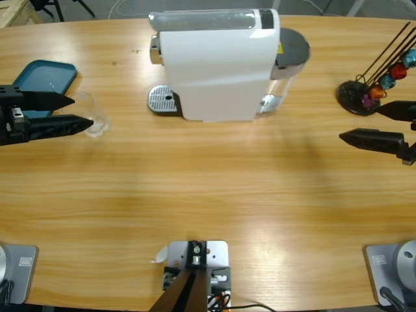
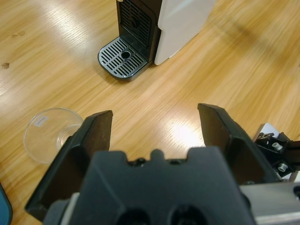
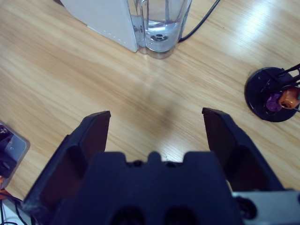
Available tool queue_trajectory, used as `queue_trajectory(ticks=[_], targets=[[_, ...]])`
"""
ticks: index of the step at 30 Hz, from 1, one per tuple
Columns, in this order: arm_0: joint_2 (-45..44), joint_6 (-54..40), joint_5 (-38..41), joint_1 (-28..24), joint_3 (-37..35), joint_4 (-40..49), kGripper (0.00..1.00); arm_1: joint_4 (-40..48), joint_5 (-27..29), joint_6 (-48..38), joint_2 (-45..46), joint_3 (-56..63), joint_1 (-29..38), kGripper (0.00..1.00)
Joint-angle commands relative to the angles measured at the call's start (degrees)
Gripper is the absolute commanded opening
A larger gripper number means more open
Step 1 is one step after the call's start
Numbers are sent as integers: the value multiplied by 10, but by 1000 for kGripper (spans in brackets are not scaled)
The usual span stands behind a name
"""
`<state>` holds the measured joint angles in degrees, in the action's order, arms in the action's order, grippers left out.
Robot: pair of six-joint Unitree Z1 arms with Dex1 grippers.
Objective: Pour coffee
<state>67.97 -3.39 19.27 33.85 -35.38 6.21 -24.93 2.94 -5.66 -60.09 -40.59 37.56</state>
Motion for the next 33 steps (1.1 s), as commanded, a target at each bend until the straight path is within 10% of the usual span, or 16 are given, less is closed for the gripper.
queue_trajectory(ticks=[1,9,14,19,33], targets=[[1,16,-5,3,20,-3,862,3,5,-5,-22,14,-8,839],[-6,108,11,-3,4,2,862,3,4,-4,-21,14,-8,839],[8,218,239,-111,-109,33,849,3,3,-4,-26,13,-8,835],[79,393,314,-178,-145,-127,776,2,4,-4,-27,12,-8,836],[213,522,323,-122,-180,-178,761,2,6,-3,-30,12,-8,835]])
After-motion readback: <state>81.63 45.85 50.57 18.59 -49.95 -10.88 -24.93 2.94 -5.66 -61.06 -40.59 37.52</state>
